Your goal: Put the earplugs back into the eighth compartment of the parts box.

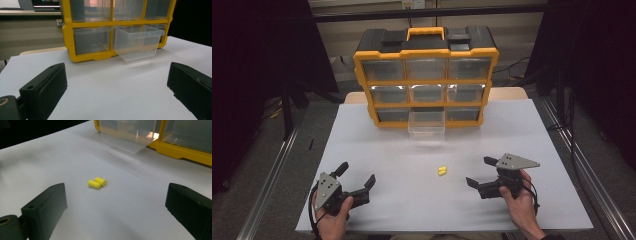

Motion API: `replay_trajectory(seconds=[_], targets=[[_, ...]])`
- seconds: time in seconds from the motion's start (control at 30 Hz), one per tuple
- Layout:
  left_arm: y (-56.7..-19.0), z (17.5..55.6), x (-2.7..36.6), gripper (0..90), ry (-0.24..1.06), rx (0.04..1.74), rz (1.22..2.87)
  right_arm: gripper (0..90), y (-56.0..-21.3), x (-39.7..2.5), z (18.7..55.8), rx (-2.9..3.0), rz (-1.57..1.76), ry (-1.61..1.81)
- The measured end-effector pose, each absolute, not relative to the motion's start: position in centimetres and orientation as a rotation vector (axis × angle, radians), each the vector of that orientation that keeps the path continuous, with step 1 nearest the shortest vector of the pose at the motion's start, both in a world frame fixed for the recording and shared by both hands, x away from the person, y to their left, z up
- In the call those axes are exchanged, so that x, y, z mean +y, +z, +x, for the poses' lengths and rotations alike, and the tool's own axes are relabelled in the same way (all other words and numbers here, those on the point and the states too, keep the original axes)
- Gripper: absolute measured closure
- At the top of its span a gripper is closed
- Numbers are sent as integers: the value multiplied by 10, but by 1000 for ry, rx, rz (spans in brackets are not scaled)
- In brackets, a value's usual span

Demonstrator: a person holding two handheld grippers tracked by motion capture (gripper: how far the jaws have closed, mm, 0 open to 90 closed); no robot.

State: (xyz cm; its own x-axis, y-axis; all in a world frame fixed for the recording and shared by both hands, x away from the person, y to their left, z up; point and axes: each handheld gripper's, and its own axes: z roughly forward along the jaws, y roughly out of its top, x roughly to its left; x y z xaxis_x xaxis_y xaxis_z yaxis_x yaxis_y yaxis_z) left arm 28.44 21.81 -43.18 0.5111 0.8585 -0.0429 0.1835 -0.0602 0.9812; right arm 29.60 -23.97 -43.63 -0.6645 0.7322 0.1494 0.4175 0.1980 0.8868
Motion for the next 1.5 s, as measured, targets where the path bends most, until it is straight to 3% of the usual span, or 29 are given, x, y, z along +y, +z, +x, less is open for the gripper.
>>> replay_trajectory(seconds=[0.8, 1.5], targets=[[-433, 286, 217, 29, 694, 912, 1586, 20, -441, -194, 325, 2416, 933, 1403], [-434, 289, 215, 29, 679, 905, 1591, 175, -435, -163, 354, 2670, 736, 1239]])
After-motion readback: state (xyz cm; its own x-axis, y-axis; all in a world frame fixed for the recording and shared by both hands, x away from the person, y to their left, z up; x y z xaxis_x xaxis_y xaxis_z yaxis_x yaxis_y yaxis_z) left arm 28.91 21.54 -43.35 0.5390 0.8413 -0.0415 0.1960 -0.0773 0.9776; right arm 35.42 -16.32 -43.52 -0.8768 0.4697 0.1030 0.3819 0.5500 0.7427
